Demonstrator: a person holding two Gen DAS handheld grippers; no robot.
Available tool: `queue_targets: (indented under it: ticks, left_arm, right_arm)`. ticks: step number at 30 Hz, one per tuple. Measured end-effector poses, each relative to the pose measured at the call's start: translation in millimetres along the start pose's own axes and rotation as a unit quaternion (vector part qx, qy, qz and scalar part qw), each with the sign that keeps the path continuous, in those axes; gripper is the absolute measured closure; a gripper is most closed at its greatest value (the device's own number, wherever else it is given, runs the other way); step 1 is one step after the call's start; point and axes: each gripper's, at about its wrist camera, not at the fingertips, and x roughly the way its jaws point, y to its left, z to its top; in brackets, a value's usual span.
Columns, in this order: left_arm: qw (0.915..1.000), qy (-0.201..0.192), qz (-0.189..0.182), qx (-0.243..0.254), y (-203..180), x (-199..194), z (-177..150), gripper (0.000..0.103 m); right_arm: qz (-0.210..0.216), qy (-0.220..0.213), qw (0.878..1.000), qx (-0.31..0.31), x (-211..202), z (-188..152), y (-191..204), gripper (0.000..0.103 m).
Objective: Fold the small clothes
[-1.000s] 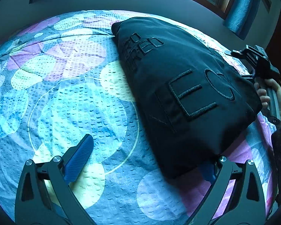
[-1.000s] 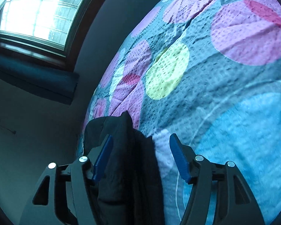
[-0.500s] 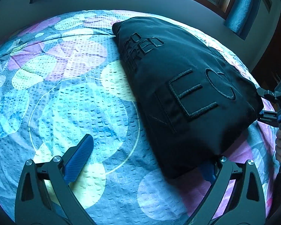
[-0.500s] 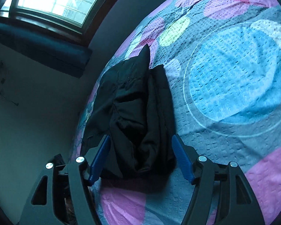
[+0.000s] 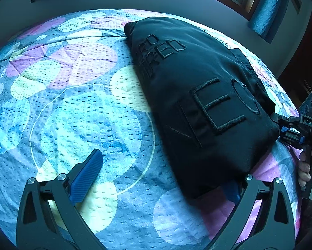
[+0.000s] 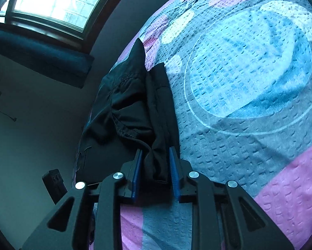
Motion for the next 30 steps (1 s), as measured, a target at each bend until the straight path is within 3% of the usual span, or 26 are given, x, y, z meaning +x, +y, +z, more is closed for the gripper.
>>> queue_targets:
  ticks: [6, 12, 13, 17, 21, 26, 30]
  left_arm:
    - [1.0000, 0.004, -0.006, 0.001, 0.4, -3.3, -1.7, 0.003]
    - [0.9983, -0.001, -0.054, -0.021, 15.2, -27.3, -18.2, 0.003]
    - [0.9969, -0.005, -0.070, -0.036, 20.3, -33.9, -21.2, 0.003]
    - [0.9827, -0.010, -0.157, -0.098, 41.1, -47.7, -23.7, 0.003]
    - [0.9635, 0.008, -0.224, -0.146, 55.6, -31.2, -10.3, 0.003]
    - [0.9564, 0.023, -0.261, -0.129, 43.1, -7.9, 11.1, 0.003]
    - [0.9458, 0.029, -0.297, -0.127, 27.5, 6.9, 28.2, 0.003]
  right_arm:
    - [0.004, -0.003, 1.000, 0.006, -12.9, -4.9, -9.0, 0.075]
    - [0.001, -0.003, 1.000, 0.010, -33.1, -11.2, -14.8, 0.059]
    - [0.000, -0.003, 1.000, 0.011, -37.2, -12.3, -14.2, 0.051]
    - [0.036, -0.008, 0.999, 0.019, -52.5, -14.0, -10.2, 0.029]
    - [0.054, 0.000, 0.998, 0.035, -51.9, -5.1, -14.0, 0.026]
    - [0.076, 0.015, 0.996, 0.047, -40.3, 10.4, -17.9, 0.026]
    - [0.069, 0.031, 0.996, 0.035, -23.1, 22.8, -8.4, 0.026]
